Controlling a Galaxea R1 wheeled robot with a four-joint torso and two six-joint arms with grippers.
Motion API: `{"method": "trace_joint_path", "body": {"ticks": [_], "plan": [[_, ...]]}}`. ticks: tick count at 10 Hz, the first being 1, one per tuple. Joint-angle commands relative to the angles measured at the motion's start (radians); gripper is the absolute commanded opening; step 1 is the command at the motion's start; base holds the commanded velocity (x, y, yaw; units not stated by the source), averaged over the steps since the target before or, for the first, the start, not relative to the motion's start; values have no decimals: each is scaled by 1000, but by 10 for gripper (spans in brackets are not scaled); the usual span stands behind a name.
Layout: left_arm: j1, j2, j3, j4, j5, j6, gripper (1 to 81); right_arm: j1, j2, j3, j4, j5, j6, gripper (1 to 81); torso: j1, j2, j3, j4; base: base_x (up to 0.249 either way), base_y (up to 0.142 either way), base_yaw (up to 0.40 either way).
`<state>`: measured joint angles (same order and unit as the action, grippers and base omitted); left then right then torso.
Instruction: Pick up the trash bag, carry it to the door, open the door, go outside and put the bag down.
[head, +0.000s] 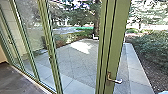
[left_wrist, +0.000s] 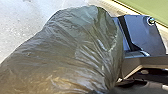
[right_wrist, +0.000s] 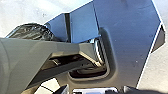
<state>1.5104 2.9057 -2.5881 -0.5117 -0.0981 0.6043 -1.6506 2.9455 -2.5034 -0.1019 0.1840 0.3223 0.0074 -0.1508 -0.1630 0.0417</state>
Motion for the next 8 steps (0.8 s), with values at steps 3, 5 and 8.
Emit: {"method": "trace_joint_path", "body": {"ticks": [3,5,8], "plan": [[-48,-81,105,1,101,2,10,19,-89,154,-12,-46,0,811,0,0,0,0,0,0,0],[-46,-104,140,1,103,2,10,14,-203,331,-16,-46,1,811,0,0,0,0,0,0,0],[-45,-98,140,2,103,2,10,1,-299,443,-16,-31,0,811,0,0,0,0,0,0,0]]}}
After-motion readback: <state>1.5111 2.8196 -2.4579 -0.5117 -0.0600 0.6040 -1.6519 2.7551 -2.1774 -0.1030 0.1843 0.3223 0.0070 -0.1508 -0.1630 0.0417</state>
